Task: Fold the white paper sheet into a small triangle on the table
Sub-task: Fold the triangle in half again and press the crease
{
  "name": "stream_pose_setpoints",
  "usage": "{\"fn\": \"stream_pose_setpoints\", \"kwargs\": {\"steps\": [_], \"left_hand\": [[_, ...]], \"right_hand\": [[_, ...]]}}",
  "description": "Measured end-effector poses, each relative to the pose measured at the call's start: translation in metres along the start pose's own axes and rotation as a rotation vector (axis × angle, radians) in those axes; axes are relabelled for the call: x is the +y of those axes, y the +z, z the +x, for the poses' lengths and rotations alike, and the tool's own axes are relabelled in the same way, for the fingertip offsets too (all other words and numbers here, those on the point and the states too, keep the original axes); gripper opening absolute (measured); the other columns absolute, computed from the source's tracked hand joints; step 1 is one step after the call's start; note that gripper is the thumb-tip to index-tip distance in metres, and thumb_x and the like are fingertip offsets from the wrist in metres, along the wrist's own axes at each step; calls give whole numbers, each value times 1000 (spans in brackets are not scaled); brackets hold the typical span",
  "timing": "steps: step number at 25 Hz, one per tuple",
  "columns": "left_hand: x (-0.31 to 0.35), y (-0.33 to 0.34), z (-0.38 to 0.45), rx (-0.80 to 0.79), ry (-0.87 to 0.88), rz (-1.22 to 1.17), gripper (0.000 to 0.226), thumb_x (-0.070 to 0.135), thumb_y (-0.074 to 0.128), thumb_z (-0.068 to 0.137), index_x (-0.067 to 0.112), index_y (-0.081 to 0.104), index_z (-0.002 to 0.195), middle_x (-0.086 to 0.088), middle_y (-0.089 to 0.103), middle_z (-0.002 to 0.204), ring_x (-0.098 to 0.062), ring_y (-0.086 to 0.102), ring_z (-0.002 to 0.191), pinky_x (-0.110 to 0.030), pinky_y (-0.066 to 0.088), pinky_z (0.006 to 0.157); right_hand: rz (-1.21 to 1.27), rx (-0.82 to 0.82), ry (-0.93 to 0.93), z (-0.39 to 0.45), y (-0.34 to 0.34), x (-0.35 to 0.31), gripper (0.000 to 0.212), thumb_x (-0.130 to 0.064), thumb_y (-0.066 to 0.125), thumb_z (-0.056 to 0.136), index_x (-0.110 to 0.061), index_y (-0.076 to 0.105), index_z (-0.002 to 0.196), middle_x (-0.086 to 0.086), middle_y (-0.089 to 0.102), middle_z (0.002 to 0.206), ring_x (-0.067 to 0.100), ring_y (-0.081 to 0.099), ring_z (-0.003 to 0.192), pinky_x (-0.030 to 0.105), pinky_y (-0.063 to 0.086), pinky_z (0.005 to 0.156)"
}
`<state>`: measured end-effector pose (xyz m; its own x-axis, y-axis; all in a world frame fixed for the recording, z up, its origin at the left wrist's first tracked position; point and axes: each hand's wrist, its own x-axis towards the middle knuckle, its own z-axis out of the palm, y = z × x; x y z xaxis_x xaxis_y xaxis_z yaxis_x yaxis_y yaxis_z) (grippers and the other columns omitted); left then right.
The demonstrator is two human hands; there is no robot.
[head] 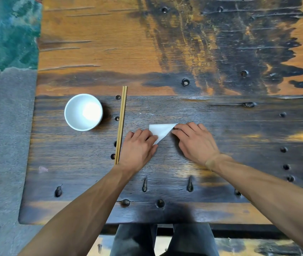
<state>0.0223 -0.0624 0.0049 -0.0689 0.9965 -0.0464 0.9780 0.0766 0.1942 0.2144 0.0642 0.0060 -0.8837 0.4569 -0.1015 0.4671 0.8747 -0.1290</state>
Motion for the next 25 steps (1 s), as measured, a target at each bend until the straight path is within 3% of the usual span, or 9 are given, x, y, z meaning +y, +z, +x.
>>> {"fn": "stream_pose_setpoints", "kwargs": {"steps": [2,7,9,12,21,25], "left_hand": [[0,2,0,2,-2,6,25,36,63,90,21,67,109,1,62,98,-24,56,86,-38,41,71],[-3,5,-3,18,-1,-39,27,36,63,90,20,66,112,1,61,96,-24,57,83,-36,43,69],[-6,6,-6,19,-1,-56,25,36,62,91,21,65,111,1,61,97,-23,57,83,-36,42,69],[-9,8,-11,18,8,-69,22,35,61,92,22,65,109,1,62,100,-23,58,84,-36,42,69],[-12,5,-13,16,61,-54,20,34,56,95,21,68,105,-1,64,98,-25,59,84,-38,43,67],[-13,3,-17,49,141,8,24,32,54,96,19,63,115,-4,62,106,-27,56,88,-40,43,68]], "right_hand": [[-5,-6,-17,1,0,-4,45,-24,47,86,-13,59,128,2,61,129,26,56,105,39,41,80],[17,-108,20,0,0,-7,61,-21,59,84,-6,48,142,10,49,146,28,51,129,42,45,95],[14,-175,52,-1,2,-7,62,-32,48,95,-8,34,150,9,34,157,27,34,143,45,36,109],[-7,-286,70,-2,7,-5,72,-57,17,100,-14,6,156,2,3,164,24,2,151,49,13,120],[-40,-332,20,-6,13,0,76,-61,12,98,-16,-8,155,2,-12,164,26,-14,149,53,1,120],[-30,-337,21,-6,16,-3,76,-62,13,97,-18,-10,155,1,-13,163,26,-16,149,54,-1,120]]}}
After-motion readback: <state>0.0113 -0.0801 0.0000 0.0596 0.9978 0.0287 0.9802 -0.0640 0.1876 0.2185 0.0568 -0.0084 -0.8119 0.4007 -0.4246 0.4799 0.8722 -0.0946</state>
